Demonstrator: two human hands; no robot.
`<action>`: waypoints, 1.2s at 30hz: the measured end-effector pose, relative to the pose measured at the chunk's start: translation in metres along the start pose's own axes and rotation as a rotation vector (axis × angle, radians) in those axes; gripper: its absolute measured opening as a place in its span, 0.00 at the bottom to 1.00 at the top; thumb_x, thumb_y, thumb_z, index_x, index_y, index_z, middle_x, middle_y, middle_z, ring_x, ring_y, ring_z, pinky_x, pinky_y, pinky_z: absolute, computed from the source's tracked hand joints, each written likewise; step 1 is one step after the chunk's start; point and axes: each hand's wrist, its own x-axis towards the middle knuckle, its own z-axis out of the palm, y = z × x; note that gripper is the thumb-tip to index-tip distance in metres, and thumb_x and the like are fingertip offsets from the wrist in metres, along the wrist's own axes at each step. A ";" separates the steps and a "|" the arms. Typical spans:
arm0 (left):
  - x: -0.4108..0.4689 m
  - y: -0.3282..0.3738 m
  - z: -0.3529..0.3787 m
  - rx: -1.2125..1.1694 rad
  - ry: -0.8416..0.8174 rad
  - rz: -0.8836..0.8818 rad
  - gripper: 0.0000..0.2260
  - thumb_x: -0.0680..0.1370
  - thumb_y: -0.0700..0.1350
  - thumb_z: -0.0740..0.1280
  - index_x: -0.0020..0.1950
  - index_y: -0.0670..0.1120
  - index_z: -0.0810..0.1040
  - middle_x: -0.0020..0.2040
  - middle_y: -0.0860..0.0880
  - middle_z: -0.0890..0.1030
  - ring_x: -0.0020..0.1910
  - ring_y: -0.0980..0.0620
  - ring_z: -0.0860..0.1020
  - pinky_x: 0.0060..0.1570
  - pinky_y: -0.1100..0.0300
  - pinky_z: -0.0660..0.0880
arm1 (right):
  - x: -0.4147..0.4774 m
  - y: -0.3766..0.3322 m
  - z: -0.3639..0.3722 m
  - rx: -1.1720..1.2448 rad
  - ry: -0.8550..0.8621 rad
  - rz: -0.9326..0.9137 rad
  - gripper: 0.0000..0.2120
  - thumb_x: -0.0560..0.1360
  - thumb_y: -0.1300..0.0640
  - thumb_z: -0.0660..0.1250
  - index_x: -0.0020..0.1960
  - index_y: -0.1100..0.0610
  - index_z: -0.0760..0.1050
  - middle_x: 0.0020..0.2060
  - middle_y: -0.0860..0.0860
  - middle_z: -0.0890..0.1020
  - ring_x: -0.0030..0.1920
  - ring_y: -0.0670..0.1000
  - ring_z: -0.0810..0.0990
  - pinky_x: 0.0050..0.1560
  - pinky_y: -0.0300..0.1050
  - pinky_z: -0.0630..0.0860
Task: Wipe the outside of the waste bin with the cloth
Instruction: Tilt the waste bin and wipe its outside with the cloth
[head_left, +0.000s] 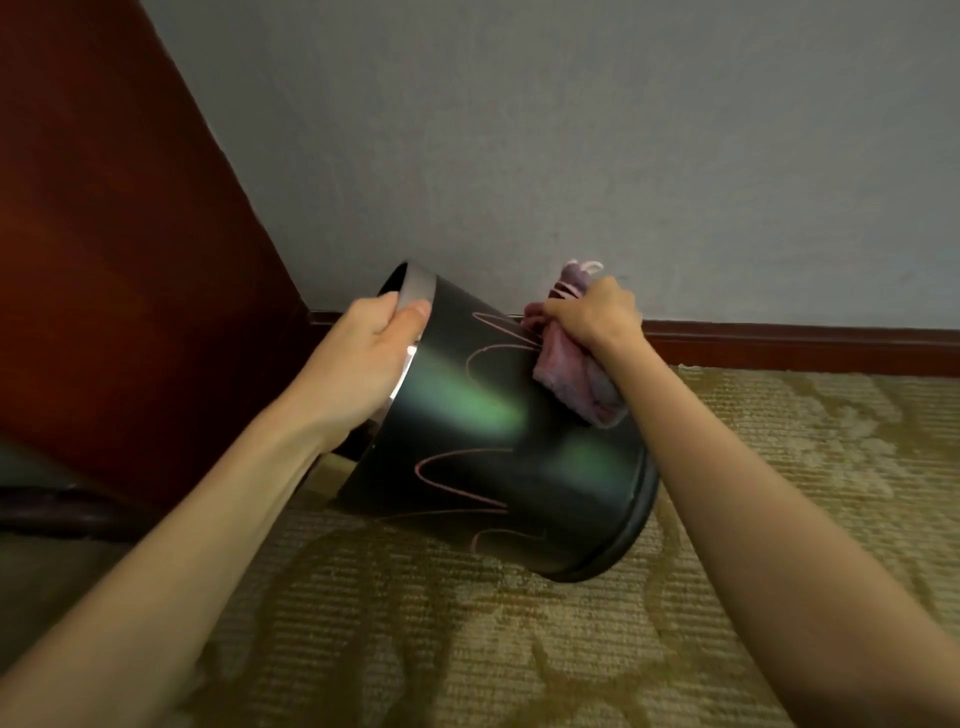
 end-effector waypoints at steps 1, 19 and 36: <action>-0.002 0.000 0.001 0.003 0.003 0.010 0.19 0.81 0.50 0.54 0.52 0.36 0.76 0.49 0.34 0.80 0.49 0.37 0.78 0.51 0.42 0.73 | 0.009 0.000 0.000 -0.033 -0.066 -0.011 0.30 0.66 0.42 0.73 0.63 0.56 0.73 0.60 0.59 0.77 0.59 0.62 0.75 0.50 0.47 0.70; 0.015 0.011 0.009 0.169 0.047 0.038 0.20 0.81 0.51 0.55 0.42 0.35 0.71 0.37 0.42 0.72 0.36 0.47 0.72 0.36 0.55 0.64 | -0.076 -0.004 -0.001 0.230 0.325 -0.120 0.21 0.70 0.46 0.67 0.55 0.60 0.73 0.48 0.58 0.81 0.48 0.61 0.79 0.41 0.47 0.67; 0.007 0.023 0.026 0.163 0.090 0.042 0.15 0.80 0.50 0.56 0.39 0.42 0.69 0.31 0.46 0.68 0.26 0.48 0.68 0.20 0.66 0.62 | -0.142 0.011 0.018 0.276 0.471 -0.217 0.15 0.68 0.48 0.66 0.48 0.52 0.64 0.41 0.51 0.79 0.39 0.55 0.77 0.37 0.47 0.70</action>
